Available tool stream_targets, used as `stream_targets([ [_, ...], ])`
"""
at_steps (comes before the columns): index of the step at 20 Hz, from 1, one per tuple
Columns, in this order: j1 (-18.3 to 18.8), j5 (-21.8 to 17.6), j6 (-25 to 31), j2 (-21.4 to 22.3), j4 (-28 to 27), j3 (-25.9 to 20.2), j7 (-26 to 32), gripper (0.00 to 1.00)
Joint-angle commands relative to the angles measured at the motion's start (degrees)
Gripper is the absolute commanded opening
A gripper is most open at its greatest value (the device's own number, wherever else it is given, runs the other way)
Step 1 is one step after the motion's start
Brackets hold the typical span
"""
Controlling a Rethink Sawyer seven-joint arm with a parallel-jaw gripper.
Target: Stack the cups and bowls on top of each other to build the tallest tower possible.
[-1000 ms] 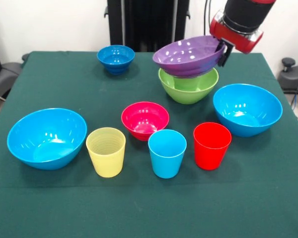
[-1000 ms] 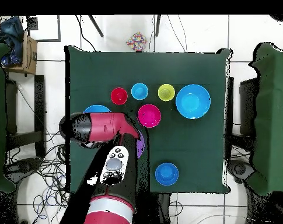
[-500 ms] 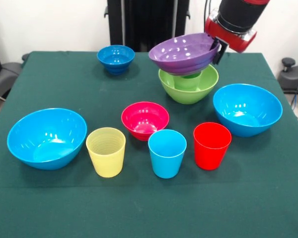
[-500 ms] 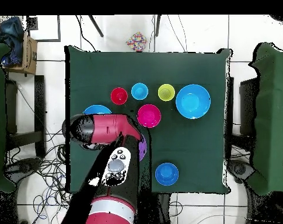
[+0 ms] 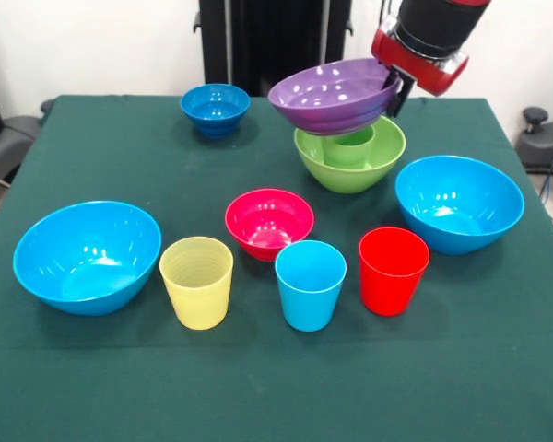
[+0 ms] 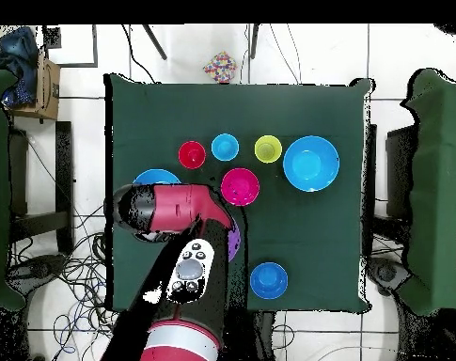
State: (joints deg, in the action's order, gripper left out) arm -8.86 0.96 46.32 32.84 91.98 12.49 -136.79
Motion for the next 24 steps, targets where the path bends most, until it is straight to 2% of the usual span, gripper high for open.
stream_targets([
  [1, -0.90, 1.52, 1.08, 0.28, -0.11, -2.19, -8.14, 0.00],
  [8, -0.66, 1.36, 0.22, -0.56, -0.07, -2.30, -7.26, 0.00],
  [24, -1.89, 2.09, 1.53, -1.66, -1.99, -1.67, -9.26, 0.00],
])
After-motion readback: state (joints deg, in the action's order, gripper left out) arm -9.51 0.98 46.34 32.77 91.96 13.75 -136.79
